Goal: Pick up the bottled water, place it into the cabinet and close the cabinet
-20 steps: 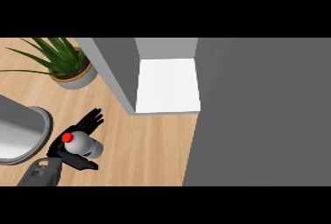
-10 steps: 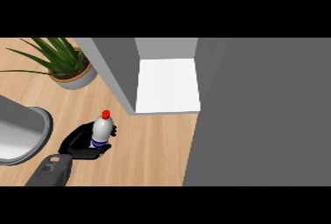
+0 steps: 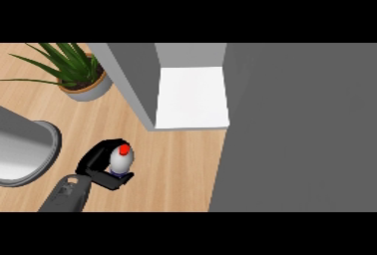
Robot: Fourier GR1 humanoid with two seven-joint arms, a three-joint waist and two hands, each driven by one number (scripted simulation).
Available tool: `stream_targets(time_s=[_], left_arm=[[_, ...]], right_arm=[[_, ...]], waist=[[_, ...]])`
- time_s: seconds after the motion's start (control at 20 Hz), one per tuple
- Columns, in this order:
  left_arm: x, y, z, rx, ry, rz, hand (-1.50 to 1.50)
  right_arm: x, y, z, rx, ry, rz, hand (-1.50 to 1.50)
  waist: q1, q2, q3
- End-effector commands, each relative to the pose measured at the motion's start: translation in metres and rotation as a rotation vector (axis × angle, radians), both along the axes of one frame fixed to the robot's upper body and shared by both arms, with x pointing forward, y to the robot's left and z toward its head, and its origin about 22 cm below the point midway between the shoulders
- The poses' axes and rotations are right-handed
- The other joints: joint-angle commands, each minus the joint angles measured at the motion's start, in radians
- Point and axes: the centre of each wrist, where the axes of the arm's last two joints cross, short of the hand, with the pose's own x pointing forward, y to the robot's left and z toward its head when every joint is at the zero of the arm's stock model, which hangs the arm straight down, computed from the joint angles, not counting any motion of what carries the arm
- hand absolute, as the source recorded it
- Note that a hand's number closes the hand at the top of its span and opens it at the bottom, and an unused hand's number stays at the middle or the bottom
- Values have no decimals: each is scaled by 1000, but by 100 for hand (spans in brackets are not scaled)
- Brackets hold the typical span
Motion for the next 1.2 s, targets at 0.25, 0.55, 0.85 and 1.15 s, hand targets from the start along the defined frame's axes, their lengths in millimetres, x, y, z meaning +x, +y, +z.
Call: stream_targets(time_s=[0.25,0.55,0.85,1.15], left_arm=[[-1,-68,-16,-130,-136,473,150],[19,-89,0,-280,-181,436,150],[51,-131,41,-285,-154,386,150],[55,-151,54,-298,-155,409,150]], right_arm=[[-15,-16,10,12,-34,-24,-150],[-22,-26,7,34,-32,-57,-150],[-7,-58,-7,8,-44,-93,-150],[-10,-68,-9,18,-43,-111,-150]], waist=[[4,1,0],[4,-1,1],[-7,-4,2],[-28,-3,2]])
